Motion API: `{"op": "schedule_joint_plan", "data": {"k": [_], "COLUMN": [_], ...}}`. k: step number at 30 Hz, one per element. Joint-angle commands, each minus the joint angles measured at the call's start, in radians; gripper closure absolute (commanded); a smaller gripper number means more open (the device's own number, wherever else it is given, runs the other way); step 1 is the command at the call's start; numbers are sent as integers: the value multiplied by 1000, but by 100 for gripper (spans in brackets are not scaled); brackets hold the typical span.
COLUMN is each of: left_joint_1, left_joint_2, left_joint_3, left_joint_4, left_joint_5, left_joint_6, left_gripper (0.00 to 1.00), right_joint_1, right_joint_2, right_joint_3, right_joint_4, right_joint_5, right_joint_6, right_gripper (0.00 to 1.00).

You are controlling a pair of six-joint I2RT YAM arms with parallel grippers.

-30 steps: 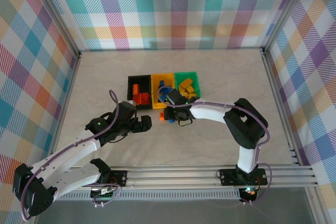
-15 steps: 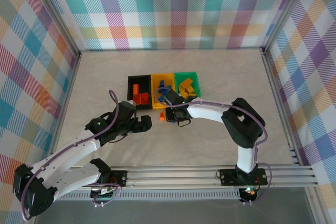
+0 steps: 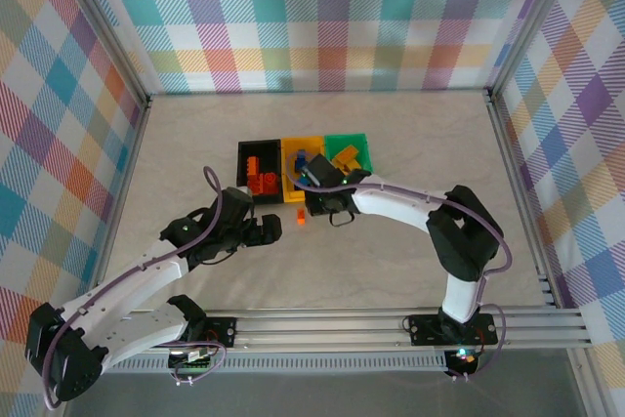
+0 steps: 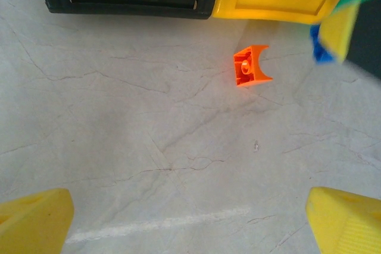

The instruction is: Sort the legos into containers by color

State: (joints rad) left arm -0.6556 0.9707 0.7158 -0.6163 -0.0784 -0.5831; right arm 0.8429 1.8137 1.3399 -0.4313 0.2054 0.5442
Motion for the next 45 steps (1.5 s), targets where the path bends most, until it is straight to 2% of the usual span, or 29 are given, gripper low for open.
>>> {"op": "schedule_joint_plan", "data": {"k": [1, 6, 8, 10, 12, 16, 20, 27, 35, 45], "left_joint_1": [11, 11, 11, 11, 12, 10, -7, -87, -88, -86], "left_joint_2": [15, 47, 67, 83, 105, 178, 282, 548, 757, 792], "left_joint_3": [-15, 1, 10, 14, 17, 33, 64, 215, 327, 331], "left_joint_4": [29, 27, 30, 41, 59, 113, 188, 244, 234, 241], "left_joint_5": [28, 48, 56, 63, 75, 95, 104, 39, -5, -27], "left_joint_6": [15, 27, 32, 35, 34, 34, 27, 55, 89, 99], "left_gripper": [0, 1, 1, 1, 2, 4, 11, 18, 45, 74], "right_joint_1": [-36, -68, -81, -89, -88, -90, -91, -95, -113, -130], "right_joint_2": [37, 154, 187, 195, 172, 89, -56, -279, -451, -495], "right_joint_3": [115, 270, 314, 330, 331, 278, 110, -184, -334, -364], "right_joint_4": [-15, -59, -66, -42, -20, 6, 64, 121, 118, 132], "right_joint_5": [17, 25, 17, 1, -4, 20, 35, 52, 69, 60], "right_joint_6": [-56, -84, -88, -102, -111, -114, -77, -17, 12, 13], "right_gripper": [79, 73, 63, 48, 43, 41, 41, 39, 38, 38]}}
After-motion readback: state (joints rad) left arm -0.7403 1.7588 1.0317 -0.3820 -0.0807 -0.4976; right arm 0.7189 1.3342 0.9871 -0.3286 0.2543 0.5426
